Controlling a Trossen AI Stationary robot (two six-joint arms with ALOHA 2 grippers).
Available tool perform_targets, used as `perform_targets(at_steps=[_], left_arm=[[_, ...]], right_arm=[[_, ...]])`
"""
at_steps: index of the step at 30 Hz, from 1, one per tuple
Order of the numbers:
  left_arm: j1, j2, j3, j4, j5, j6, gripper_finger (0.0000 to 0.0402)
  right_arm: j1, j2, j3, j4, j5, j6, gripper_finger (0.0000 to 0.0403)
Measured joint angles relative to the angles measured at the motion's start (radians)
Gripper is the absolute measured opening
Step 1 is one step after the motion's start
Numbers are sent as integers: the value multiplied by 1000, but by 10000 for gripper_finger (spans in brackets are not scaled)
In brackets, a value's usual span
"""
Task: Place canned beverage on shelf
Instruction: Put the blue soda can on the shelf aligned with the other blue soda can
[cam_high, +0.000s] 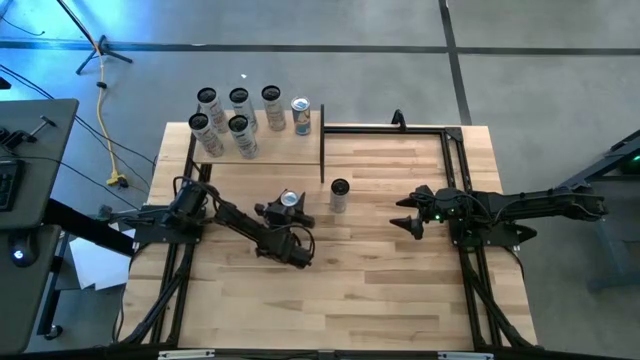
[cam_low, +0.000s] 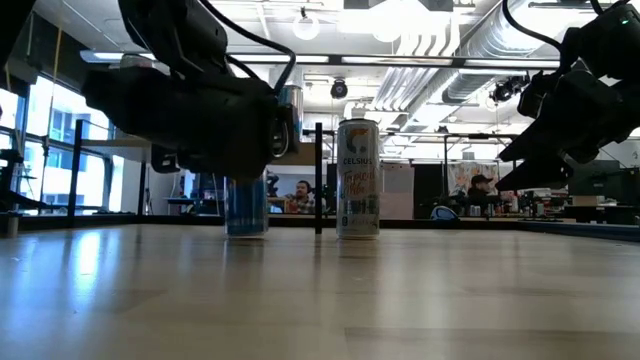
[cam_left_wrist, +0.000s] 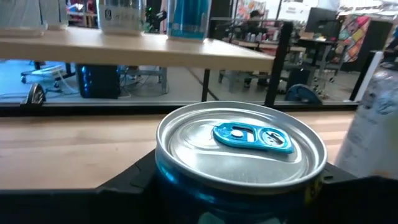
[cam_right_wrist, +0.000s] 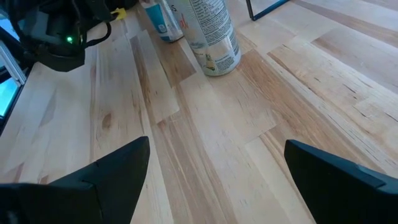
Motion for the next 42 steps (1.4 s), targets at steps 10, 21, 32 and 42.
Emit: perform_targets(at_steps=[10, 21, 32, 42], left_arm=[[-33, -85, 59, -13, -19, 163, 196], [23, -246, 308, 19, 104, 780, 198], [126, -257, 332, 267, 5, 1020, 199], [241, -246, 310, 294, -23, 933, 200]], right_arm=[[0, 0, 0, 0, 1, 0, 360], [0, 0, 0, 0, 2, 0, 360], [0, 0, 0, 0, 2, 0, 360], [0, 0, 0, 0, 5, 0, 360]])
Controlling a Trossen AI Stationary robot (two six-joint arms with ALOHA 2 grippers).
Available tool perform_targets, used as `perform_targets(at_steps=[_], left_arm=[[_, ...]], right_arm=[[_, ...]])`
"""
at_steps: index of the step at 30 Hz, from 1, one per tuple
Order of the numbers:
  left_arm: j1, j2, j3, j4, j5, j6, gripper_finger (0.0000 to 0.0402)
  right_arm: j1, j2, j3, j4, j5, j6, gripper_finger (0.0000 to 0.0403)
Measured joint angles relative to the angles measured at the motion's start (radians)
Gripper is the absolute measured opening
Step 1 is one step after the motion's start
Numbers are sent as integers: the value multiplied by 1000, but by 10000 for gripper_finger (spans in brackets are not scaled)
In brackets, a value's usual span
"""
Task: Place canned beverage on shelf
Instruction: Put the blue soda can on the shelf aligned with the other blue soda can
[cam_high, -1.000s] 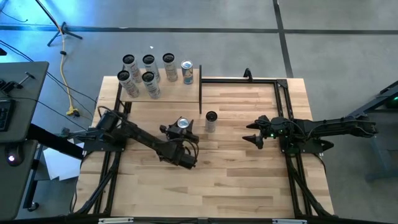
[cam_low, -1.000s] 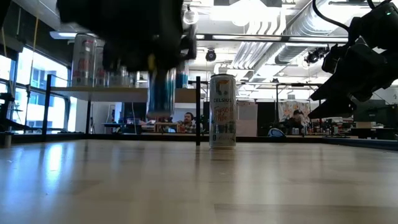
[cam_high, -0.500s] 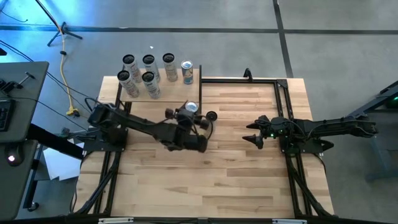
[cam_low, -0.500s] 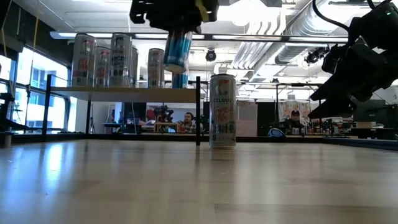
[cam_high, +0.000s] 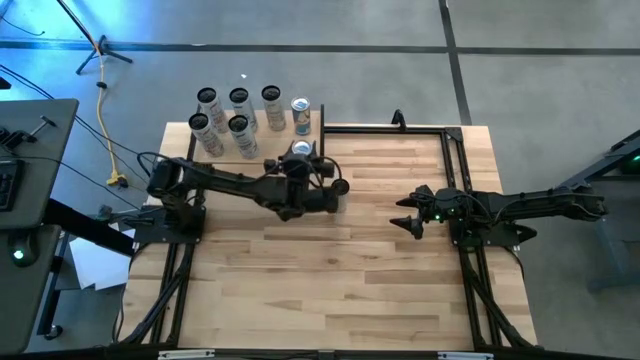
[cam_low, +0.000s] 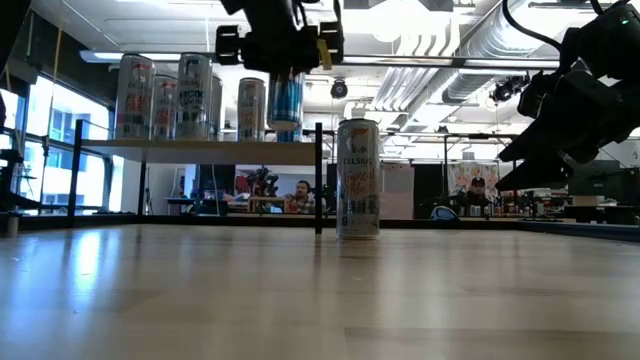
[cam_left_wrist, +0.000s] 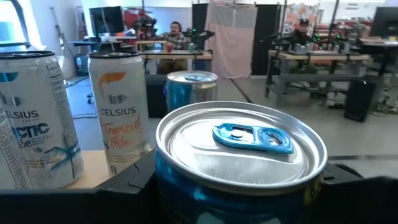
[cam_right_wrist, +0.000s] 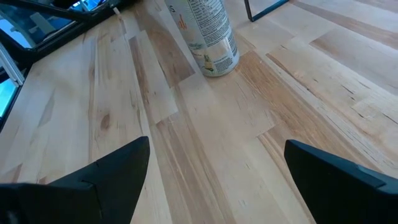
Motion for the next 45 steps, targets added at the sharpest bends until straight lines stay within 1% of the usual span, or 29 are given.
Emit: perform_targets(at_steps=[5, 13, 20, 25, 37, 45], left_arm=[[43, 0, 1, 6, -2, -19, 200], [95, 21, 1, 92, -1, -15, 200], [136, 24, 1, 128, 52, 74, 200], [144, 24, 1, 156, 52, 122, 200], [170, 24, 1, 158, 52, 123, 200], [175, 24, 1, 215, 64, 132, 223]], right_arm=[[0, 0, 0, 0, 0, 0, 360], [0, 0, 0, 0, -1, 0, 360], [0, 0, 0, 0, -5, 0, 360], [0, 0, 0, 0, -5, 0, 360], [0, 0, 0, 0, -4, 0, 360], [0, 0, 0, 0, -4, 0, 360]])
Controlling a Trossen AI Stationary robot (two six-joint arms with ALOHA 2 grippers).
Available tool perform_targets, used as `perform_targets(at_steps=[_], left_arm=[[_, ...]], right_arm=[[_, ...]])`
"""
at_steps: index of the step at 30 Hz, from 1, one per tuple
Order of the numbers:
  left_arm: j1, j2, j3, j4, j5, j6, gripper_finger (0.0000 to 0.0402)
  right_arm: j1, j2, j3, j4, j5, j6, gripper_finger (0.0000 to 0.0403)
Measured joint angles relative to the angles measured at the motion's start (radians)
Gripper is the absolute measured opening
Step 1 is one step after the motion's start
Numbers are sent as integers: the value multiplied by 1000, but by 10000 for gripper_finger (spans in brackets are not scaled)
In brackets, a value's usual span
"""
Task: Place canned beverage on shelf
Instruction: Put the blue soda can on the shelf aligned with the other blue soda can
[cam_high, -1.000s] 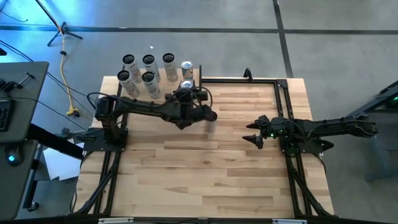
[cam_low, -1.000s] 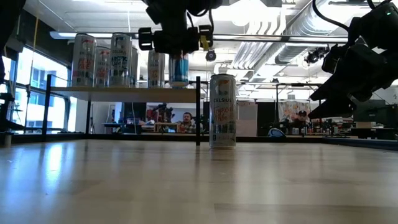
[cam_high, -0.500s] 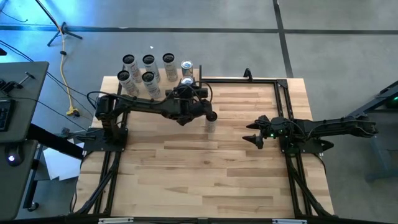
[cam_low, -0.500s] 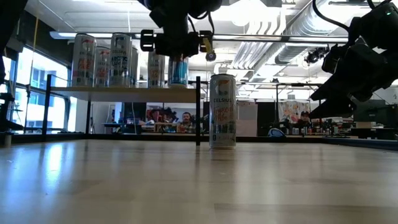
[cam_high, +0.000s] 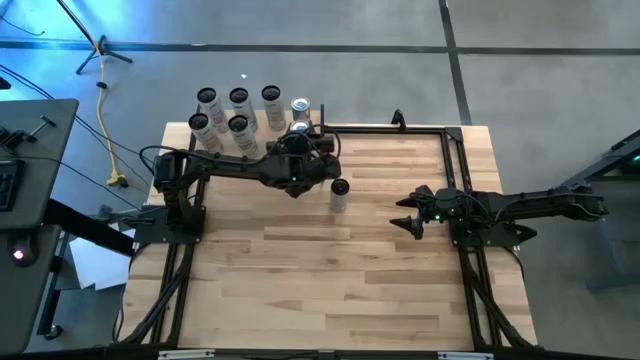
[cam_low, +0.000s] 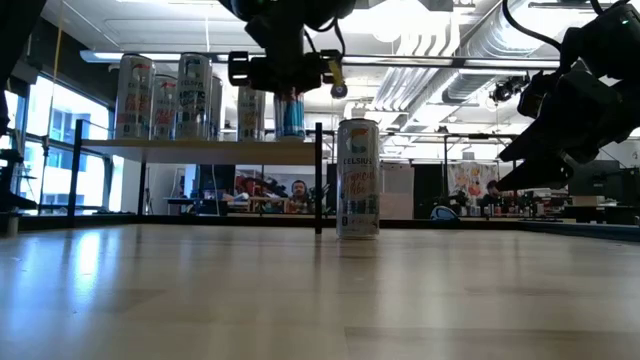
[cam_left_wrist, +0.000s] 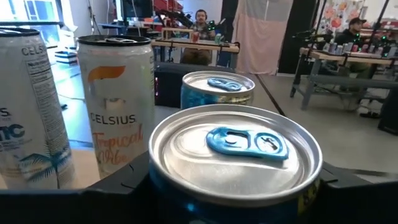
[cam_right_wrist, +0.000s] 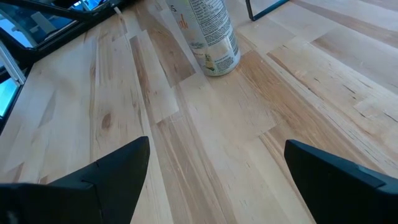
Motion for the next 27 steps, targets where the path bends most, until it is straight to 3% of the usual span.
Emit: perform_targets(at_steps=[7, 27], left_arm=[[3, 8, 0, 22, 4, 85, 226], [19, 56, 1, 46, 17, 105, 235]], right_arm=[[0, 0, 0, 0, 2, 0, 360], [0, 0, 0, 0, 3, 0, 360]])
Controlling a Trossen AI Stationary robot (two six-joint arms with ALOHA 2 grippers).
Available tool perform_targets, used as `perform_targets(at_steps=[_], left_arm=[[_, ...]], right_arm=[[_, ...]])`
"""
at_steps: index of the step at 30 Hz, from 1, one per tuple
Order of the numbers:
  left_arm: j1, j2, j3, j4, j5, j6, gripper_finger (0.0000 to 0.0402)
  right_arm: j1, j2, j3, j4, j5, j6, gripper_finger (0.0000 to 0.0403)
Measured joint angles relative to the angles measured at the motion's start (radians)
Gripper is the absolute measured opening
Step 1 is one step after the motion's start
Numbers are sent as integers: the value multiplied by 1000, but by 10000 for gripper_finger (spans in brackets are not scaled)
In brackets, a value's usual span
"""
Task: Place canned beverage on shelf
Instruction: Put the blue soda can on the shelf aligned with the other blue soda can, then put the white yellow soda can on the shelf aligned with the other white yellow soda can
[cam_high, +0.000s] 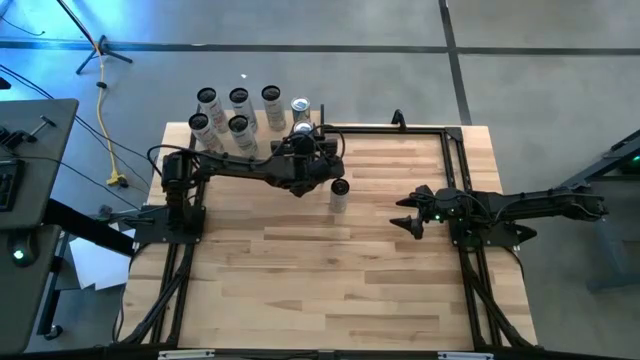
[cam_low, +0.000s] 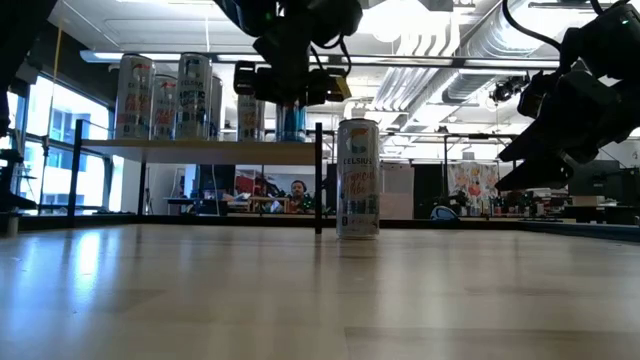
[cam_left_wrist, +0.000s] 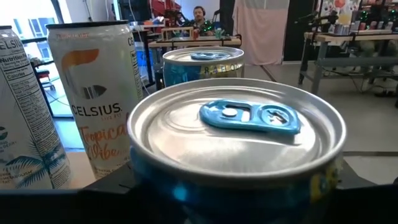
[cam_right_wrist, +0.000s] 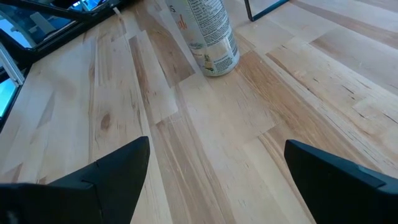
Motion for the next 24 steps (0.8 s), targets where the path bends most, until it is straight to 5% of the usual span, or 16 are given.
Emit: perform_targets(at_steps=[7, 15, 24], left_arm=[[-4, 0, 0, -12, -8, 3, 286], [-100, -26, 1, -112, -97, -24, 290], [-235, -87, 0, -469, -35, -296, 290]], right_arm=[[0, 0, 0, 0, -5, 0, 360], [0, 0, 0, 0, -5, 0, 360], [0, 0, 0, 0, -4, 0, 360]])
